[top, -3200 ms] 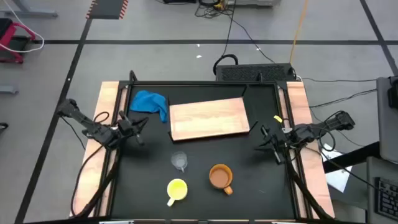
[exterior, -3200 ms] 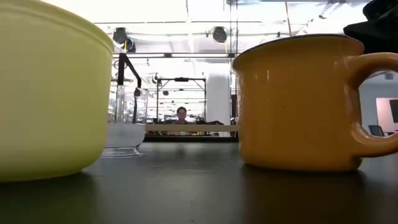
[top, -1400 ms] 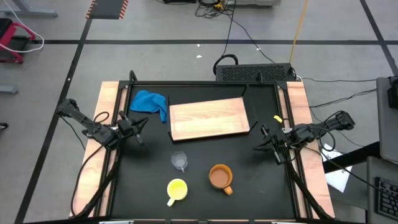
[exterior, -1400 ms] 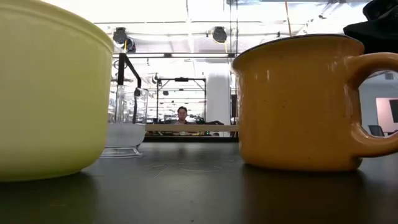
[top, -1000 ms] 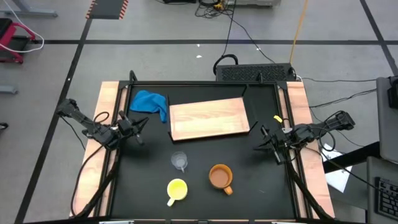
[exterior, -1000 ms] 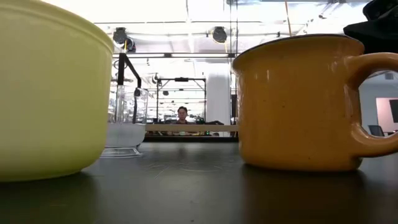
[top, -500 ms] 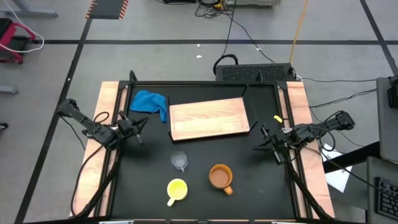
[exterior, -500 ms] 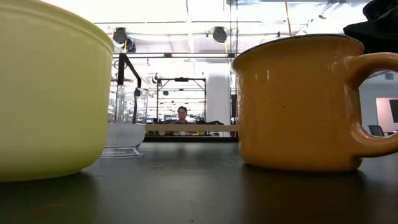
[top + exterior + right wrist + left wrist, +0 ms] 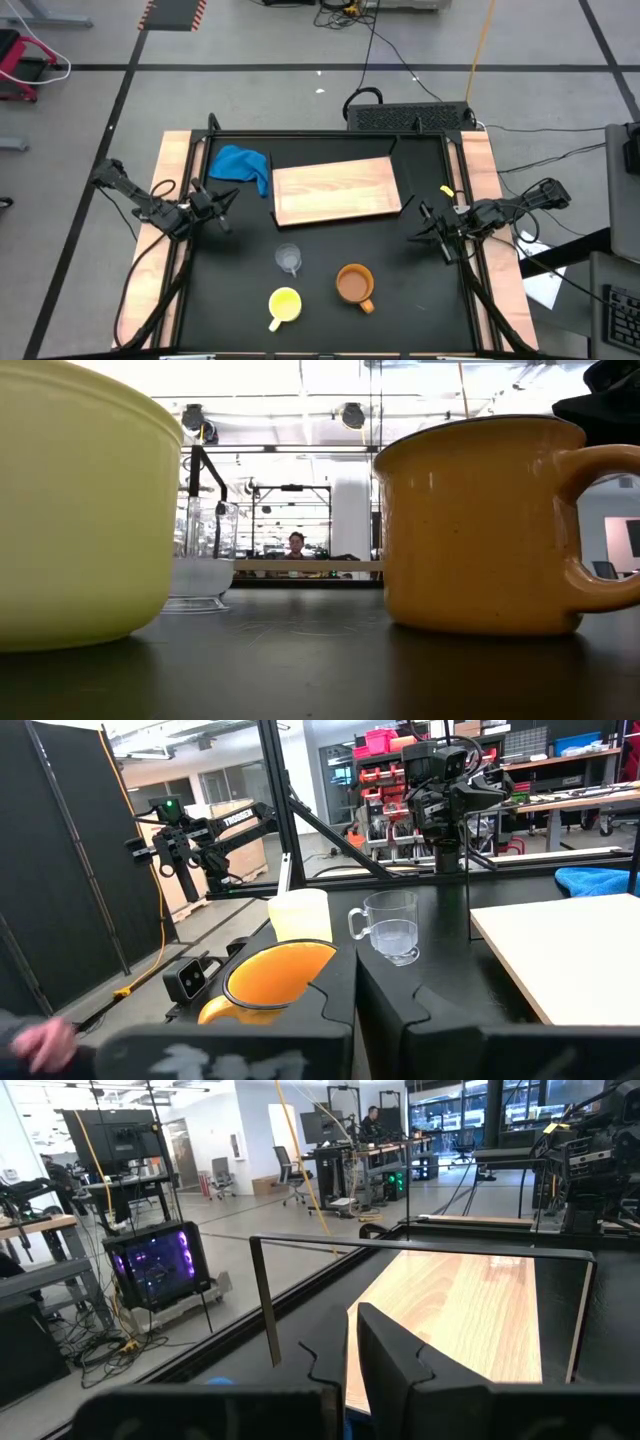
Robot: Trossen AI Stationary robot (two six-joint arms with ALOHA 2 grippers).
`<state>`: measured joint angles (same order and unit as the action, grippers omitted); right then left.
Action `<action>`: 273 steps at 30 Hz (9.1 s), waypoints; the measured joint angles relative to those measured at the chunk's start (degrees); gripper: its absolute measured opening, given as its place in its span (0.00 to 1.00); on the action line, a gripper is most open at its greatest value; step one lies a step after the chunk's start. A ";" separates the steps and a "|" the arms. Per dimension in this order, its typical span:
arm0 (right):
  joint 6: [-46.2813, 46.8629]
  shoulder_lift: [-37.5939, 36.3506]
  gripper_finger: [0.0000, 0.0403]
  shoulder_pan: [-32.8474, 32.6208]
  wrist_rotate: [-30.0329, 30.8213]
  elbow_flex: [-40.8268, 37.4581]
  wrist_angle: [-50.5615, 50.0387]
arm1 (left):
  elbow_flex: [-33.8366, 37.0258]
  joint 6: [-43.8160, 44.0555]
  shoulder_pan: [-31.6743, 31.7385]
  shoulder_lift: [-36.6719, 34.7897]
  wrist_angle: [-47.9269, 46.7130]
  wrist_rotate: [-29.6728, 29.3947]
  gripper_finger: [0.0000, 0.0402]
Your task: Stack small to large cups/mugs on shelf
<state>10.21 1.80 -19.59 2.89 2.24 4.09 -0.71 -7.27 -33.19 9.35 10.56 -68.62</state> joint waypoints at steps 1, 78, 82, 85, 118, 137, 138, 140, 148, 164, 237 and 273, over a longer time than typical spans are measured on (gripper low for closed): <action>-0.01 0.00 0.00 0.00 -0.01 0.00 0.01 | 0.00 0.00 0.00 0.00 -0.02 0.00 0.08; -7.70 52.07 0.22 0.44 -0.41 37.17 -11.48 | 0.00 5.99 0.00 -0.01 5.75 25.64 0.14; -3.78 57.95 0.40 1.34 -0.19 43.08 -16.37 | 0.00 6.32 -0.04 0.01 5.55 27.15 0.18; -1.62 61.45 0.52 2.16 -0.23 47.71 -21.98 | 0.00 6.51 -0.04 -0.01 5.69 27.17 0.20; 2.08 86.09 0.59 2.75 -6.24 59.25 -30.72 | 0.00 7.54 0.00 0.01 5.67 27.04 0.20; 3.82 86.23 0.59 2.55 -8.99 59.21 -27.48 | -0.02 7.54 0.00 0.01 4.16 27.08 0.20; 3.55 86.21 0.59 2.34 -8.97 59.17 -27.45 | -0.02 7.54 0.00 -0.01 4.16 27.10 0.20; 2.94 86.21 0.59 2.20 -8.97 58.60 -27.00 | -0.02 7.54 -0.02 0.01 4.16 27.10 0.20; 3.63 86.21 0.59 2.23 -8.88 56.58 -25.43 | -0.02 7.54 0.00 -0.01 4.18 27.15 0.20; 4.56 86.25 0.55 2.25 -8.78 53.72 -22.11 | -0.02 7.32 -0.02 -0.01 4.18 27.17 0.20; -1.23 88.41 0.02 23.00 -16.87 88.54 -42.79 | -0.02 5.79 0.00 0.01 2.96 27.14 0.20; 0.87 116.21 0.02 38.36 -17.99 117.89 -58.33 | -0.02 4.46 -0.02 -0.01 1.08 26.58 0.20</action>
<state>11.07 118.02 18.76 -15.11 120.13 -54.24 -0.73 -2.81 -33.21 9.34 11.64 -42.04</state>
